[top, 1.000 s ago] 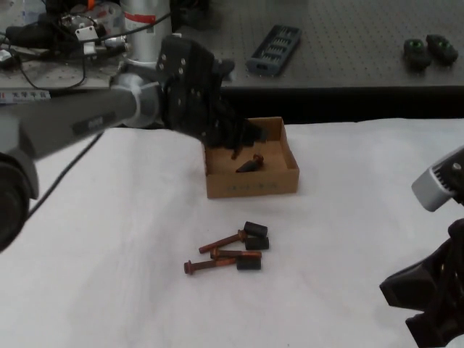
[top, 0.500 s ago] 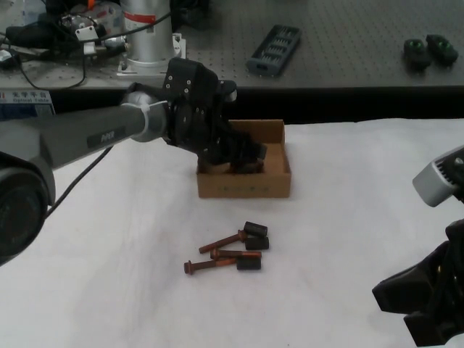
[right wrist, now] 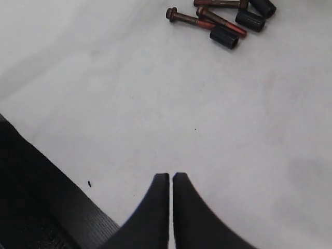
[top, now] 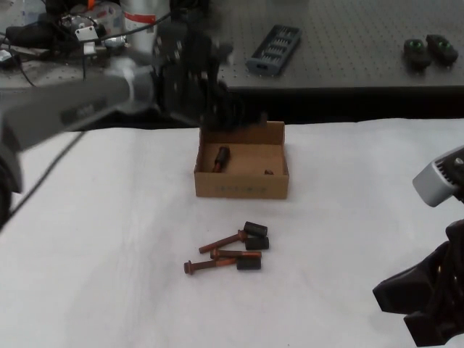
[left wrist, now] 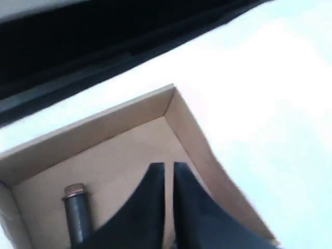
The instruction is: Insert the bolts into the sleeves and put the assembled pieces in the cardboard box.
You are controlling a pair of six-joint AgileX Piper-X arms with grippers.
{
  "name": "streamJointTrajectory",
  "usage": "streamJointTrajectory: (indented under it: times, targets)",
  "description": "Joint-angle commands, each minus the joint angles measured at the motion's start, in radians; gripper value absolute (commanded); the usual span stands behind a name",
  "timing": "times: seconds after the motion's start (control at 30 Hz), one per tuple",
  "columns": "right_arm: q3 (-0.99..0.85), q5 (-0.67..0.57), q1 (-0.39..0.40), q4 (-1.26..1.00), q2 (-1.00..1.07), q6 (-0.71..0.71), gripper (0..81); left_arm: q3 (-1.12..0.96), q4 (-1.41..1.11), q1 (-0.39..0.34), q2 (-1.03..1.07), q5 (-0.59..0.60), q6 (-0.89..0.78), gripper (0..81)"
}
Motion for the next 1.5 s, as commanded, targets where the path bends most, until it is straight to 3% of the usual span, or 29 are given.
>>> streamJointTrajectory:
  times: [0.0,0.27,0.57,0.97,1.2,1.47]
  targets:
    - [-0.003,0.023,0.0,0.024,-0.01,0.0,1.9,-0.008,0.108,-0.002,-0.08,0.022,0.01,0.7]
    - [-0.003,0.068,0.0,0.058,-0.022,-0.004,1.9,0.056,0.481,-0.002,-0.236,0.022,0.217,0.7]
    - [0.081,0.113,0.0,0.081,-0.207,0.002,1.9,0.514,0.44,-0.011,-0.618,0.028,0.198,0.7]
    - [0.216,0.113,0.0,0.064,-0.408,0.071,1.9,1.102,0.267,-0.018,-1.303,0.033,0.01,0.7]
    - [0.221,0.111,0.0,-0.025,-0.408,0.071,1.9,1.21,0.268,-0.018,-1.557,0.036,-0.071,0.7]
    - [0.221,0.111,0.0,-0.093,-0.391,0.133,1.9,1.216,0.268,-0.018,-1.624,0.036,-0.072,0.7]
